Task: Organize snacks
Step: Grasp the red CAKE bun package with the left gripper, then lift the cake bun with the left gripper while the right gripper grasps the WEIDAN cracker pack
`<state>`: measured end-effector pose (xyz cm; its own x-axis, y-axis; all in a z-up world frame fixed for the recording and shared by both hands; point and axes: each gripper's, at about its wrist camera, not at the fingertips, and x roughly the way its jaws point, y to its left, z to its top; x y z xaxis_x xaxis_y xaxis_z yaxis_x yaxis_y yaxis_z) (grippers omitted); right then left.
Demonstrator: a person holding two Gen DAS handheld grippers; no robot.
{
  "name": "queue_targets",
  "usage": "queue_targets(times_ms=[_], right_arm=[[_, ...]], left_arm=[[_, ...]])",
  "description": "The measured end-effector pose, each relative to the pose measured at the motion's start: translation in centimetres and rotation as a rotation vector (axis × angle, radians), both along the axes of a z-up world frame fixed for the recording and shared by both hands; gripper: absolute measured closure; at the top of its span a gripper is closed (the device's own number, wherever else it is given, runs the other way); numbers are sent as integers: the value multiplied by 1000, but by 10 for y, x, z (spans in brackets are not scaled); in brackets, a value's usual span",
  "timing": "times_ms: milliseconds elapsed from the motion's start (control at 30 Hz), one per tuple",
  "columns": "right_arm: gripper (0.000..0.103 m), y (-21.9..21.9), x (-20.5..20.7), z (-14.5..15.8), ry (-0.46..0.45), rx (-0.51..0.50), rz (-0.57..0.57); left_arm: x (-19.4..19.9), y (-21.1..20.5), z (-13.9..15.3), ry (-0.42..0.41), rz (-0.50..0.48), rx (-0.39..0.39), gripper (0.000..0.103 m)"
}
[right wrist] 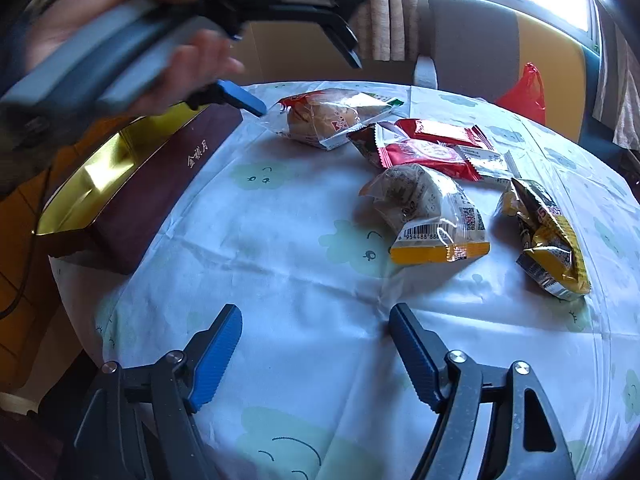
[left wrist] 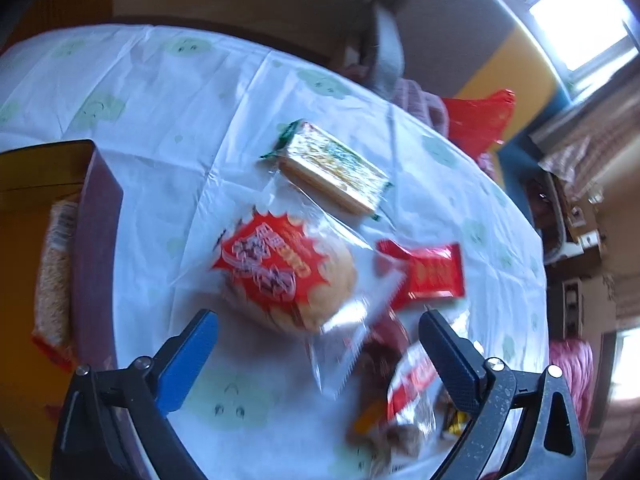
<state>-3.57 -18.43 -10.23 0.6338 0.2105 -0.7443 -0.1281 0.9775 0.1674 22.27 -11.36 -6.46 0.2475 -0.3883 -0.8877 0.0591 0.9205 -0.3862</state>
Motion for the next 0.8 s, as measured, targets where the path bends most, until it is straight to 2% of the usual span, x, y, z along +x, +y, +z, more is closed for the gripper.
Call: queue_targets(times_ms=[133,267,333,400,467,533,667,800], right_arm=[[20,0,-1,-2,-22,3,27],[16,1,-3,-4,-42,2,50],[16,1,-3,-4,-49,4,56],[16,0,-4,-4,-49,14,61],[16,-2,-3,-4,-50,30,62],[16,-3,-2,-3,-46,36,63],[20,-6,-1,-1,-31,31,64],[32,-16,3,4,4,63,43]], left_arm=[[25,-5,-17,44,61,28,1],[37,-18,-26,64,50,77,1],[34,-26,-29,37,4,122,3],[26,-26,-29,-10,-40,147,11],[15,-23,-23,-75,-96,148,24],[1,-20,-18,-128,-138,184,26],[-30,-9,-11,-183,-204,214,27],[-69,2,9,-263,-260,201,27]])
